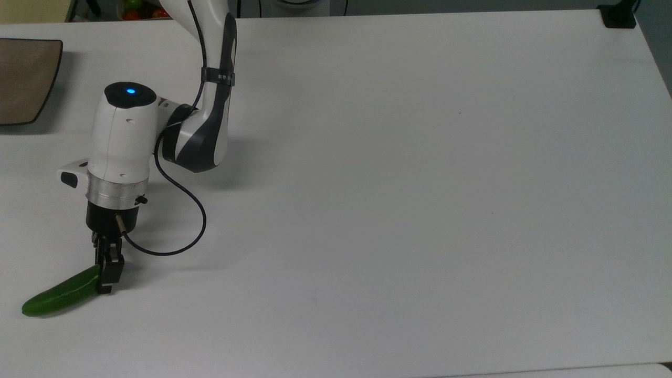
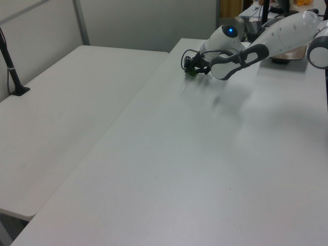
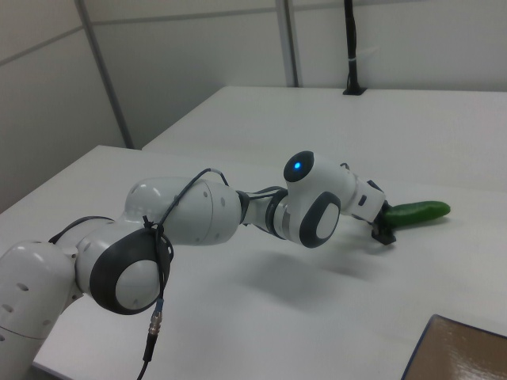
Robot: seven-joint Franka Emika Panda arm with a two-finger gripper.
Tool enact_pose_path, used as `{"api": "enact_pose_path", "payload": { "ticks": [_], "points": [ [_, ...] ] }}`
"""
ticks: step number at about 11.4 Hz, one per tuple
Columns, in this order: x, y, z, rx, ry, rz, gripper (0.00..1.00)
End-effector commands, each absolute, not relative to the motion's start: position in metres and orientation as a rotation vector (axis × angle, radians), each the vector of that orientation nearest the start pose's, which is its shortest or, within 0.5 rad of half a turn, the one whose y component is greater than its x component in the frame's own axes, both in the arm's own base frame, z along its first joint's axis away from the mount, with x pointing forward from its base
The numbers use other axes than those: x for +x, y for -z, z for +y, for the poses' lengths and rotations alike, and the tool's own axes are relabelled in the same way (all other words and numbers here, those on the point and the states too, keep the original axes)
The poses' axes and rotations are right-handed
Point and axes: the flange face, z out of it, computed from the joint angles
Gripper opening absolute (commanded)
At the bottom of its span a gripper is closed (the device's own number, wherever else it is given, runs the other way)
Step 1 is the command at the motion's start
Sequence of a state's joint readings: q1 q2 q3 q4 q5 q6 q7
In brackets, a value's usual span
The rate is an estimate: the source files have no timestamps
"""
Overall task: Cucumber placed on a ceramic plate
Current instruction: 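Lift the held cucumber off the table toward the brown plate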
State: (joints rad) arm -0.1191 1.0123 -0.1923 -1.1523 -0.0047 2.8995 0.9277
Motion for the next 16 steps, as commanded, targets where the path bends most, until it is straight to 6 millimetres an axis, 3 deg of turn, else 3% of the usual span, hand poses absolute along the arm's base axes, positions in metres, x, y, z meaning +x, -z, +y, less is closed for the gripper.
{"api": "enact_pose_path", "payload": {
  "ticks": [1, 2, 4, 5, 8, 13, 16],
  "points": [
    [0.79, -0.289, -0.187, -2.414, 1.146, 1.434, 0.38],
    [0.787, -0.294, -0.19, -2.413, 1.145, 1.441, 0.38],
    [0.776, -0.328, -0.198, -2.398, 1.153, 1.445, 0.38],
    [0.77, -0.336, -0.198, -2.399, 1.126, 1.431, 0.38],
    [0.737, -0.362, -0.217, -2.474, 1.075, 1.401, 0.38],
    [0.701, -0.381, -0.254, -2.672, 0.89, 1.351, 0.38],
    [0.668, -0.398, -0.272, -2.814, 0.72, 1.263, 0.38]
  ]
}}
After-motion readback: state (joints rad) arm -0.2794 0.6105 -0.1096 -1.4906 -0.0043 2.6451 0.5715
